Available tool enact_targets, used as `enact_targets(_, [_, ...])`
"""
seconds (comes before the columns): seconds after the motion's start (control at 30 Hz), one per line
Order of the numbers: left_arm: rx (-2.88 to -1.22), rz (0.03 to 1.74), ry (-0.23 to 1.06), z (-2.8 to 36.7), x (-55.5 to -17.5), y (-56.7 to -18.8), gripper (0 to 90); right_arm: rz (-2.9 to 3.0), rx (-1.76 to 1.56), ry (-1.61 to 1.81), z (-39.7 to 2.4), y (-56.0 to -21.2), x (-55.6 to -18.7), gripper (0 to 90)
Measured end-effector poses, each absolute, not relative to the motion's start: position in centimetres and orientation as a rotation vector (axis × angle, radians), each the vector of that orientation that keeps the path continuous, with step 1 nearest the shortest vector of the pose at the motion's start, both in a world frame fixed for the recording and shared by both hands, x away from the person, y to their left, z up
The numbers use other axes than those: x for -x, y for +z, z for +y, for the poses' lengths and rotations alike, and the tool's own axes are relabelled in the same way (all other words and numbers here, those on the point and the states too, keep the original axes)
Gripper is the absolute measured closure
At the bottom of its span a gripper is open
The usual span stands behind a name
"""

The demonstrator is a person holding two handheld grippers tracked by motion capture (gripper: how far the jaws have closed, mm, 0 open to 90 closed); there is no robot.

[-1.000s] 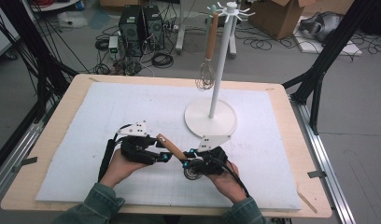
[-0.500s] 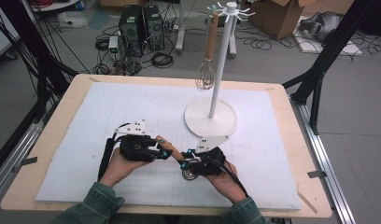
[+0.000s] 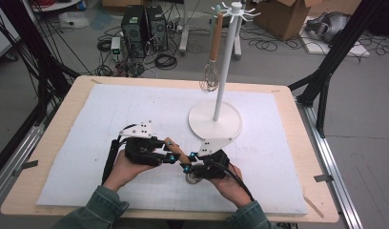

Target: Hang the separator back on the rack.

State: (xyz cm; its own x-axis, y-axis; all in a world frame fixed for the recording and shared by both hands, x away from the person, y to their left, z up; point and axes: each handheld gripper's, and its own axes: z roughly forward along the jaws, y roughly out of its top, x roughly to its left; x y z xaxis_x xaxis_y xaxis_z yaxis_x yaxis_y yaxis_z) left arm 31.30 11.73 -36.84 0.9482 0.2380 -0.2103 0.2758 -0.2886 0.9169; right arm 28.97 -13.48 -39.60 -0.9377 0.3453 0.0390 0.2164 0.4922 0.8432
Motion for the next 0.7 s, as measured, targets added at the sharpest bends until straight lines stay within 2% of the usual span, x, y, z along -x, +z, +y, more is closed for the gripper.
enact_targets(0.1, [-1.872,0.375,-0.032,11.8,-31.3,-36.4,63.4,2.57,-0.495,1.424,-13.1,-39.6,-28.7,70.5])
enact_targets(0.33, [-1.858,0.355,-0.051,12.0,-31.3,-36.0,71.9,2.569,-0.481,1.451,-12.6,-39.3,-28.5,70.4])
enact_targets(0.47, [-1.878,0.331,-0.044,11.9,-31.1,-35.6,72.3,2.602,-0.468,1.474,-12.6,-39.2,-28.8,69.0])
enact_targets(0.53, [-1.893,0.309,-0.044,11.9,-31.1,-35.4,72.3,2.611,-0.448,1.496,-12.7,-38.9,-29.0,64.2])
enact_targets(0.7, [-1.889,0.273,-0.063,11.8,-31.0,-35.0,72.6,2.658,-0.398,1.538,-12.6,-38.4,-29.5,62.9])
